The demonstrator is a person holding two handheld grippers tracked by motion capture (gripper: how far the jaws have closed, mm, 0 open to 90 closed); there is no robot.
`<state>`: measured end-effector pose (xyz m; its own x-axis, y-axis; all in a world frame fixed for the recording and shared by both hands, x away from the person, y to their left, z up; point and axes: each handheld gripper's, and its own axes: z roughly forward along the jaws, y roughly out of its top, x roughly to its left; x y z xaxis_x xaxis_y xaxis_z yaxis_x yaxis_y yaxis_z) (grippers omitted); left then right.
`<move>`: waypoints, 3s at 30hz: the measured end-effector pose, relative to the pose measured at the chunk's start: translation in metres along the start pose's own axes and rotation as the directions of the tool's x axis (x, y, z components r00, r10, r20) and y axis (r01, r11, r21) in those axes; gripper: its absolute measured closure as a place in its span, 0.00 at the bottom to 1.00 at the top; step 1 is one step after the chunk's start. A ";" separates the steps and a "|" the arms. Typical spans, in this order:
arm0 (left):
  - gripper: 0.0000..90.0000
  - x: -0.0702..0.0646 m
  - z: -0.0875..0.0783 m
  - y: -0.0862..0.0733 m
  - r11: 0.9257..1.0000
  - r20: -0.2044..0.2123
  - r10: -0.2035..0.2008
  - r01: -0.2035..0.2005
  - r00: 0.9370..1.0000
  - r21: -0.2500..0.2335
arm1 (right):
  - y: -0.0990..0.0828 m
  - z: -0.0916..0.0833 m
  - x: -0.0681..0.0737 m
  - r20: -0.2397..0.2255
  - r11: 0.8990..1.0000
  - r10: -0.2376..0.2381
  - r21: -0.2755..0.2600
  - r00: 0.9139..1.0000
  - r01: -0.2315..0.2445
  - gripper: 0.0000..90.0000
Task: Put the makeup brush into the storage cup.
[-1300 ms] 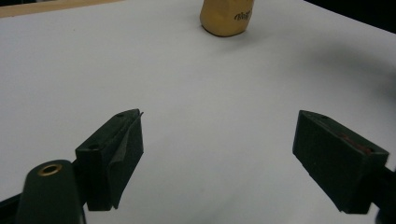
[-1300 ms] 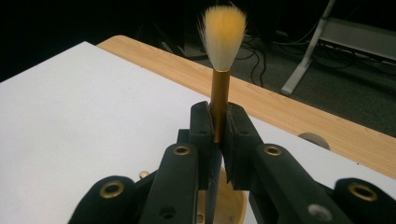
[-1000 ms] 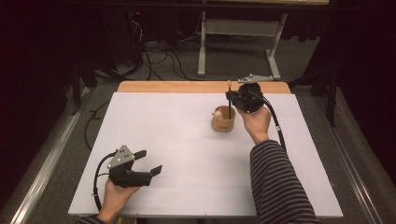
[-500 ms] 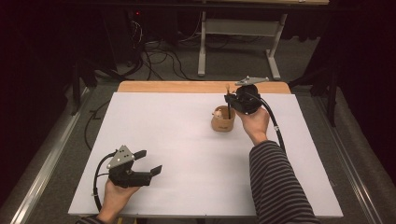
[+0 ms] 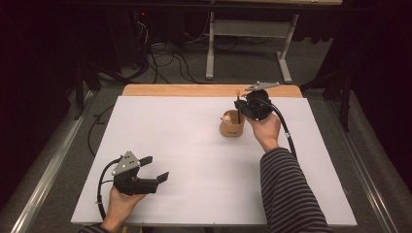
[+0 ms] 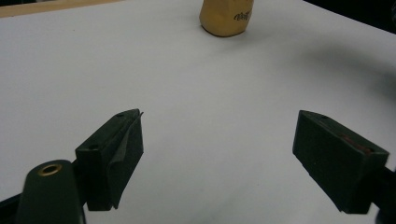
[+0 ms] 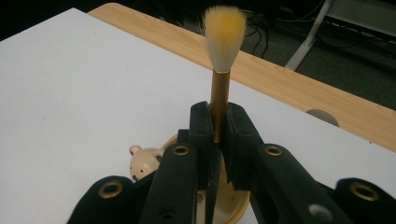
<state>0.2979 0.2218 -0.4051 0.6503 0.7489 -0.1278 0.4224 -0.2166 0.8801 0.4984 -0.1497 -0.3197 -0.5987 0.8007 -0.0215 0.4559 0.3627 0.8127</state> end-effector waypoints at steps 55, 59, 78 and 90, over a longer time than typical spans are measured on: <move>0.19 -0.001 0.000 0.000 1.000 -0.001 -0.002 0.002 1.000 -0.006 | -0.019 -0.035 -0.004 -0.057 0.997 0.043 -0.066 0.997 -0.046 0.56; 0.19 -0.001 0.000 0.000 1.000 -0.001 -0.002 0.002 1.000 -0.005 | -0.020 -0.037 -0.004 -0.057 0.997 0.042 -0.061 0.997 -0.046 0.55; 0.19 -0.001 0.000 0.000 1.000 0.001 -0.003 0.003 1.000 -0.004 | -0.022 -0.051 0.000 -0.065 0.996 0.014 -0.090 0.998 -0.020 0.53; 0.19 0.000 0.001 0.000 1.000 0.002 -0.005 0.005 1.000 -0.003 | -0.024 -0.059 -0.001 -0.061 0.995 0.007 -0.101 0.998 -0.013 0.53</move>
<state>0.2982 0.2213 -0.4052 0.6494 0.7488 -0.1327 0.4233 -0.2110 0.8811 0.4491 -0.1874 -0.3045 -0.6345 0.7727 0.0201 0.3954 0.3022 0.8674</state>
